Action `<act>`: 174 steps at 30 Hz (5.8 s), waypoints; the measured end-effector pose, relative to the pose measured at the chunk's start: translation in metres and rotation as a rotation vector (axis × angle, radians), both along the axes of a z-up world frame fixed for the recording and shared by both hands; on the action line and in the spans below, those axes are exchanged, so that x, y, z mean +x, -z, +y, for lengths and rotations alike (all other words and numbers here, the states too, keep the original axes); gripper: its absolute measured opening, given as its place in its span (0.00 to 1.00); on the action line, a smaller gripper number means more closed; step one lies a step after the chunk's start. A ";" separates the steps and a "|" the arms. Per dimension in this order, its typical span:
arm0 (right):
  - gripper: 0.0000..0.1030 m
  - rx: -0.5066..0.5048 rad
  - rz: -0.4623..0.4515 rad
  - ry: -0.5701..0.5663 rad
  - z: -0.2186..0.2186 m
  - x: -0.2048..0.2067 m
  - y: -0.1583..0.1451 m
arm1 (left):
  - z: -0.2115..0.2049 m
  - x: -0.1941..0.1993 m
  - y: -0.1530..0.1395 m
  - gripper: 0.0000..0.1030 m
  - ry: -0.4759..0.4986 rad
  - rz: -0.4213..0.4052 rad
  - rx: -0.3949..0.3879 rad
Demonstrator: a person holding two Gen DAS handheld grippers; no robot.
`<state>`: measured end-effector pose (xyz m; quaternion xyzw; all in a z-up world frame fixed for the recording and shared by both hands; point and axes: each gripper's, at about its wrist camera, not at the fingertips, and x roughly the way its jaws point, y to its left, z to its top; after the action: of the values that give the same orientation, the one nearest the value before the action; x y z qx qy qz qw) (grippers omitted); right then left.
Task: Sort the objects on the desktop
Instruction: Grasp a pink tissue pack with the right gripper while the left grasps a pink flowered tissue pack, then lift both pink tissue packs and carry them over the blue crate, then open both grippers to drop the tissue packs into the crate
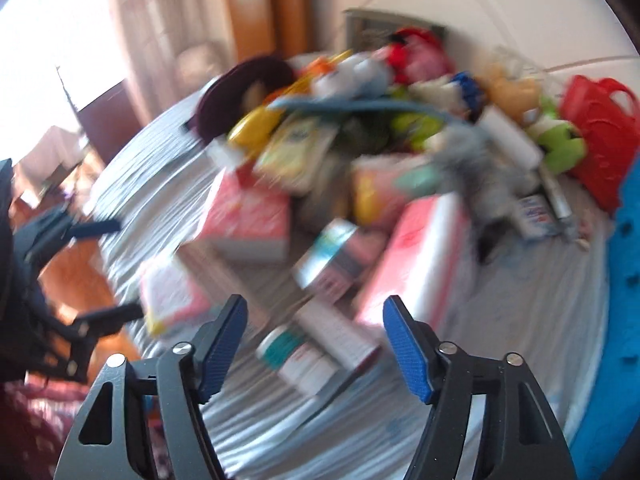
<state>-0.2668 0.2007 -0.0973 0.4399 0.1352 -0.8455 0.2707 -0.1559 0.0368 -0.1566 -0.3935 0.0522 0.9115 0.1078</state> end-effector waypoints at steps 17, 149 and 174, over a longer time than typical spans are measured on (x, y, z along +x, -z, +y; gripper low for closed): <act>0.90 0.134 -0.175 0.330 0.005 -0.095 0.061 | 0.004 -0.120 0.030 0.85 -0.094 -0.160 0.076; 0.88 -0.094 0.540 1.144 0.427 0.110 -0.289 | 0.515 -0.043 -0.323 0.83 0.510 0.533 0.056; 0.90 -0.114 0.551 1.174 0.440 0.120 -0.286 | 0.488 -0.052 -0.311 0.93 0.508 0.509 0.113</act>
<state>-0.1463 0.6408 0.1891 0.1925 -0.1083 -0.9406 -0.2578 -0.2080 0.5252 0.1546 -0.1221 0.1228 0.9259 0.3358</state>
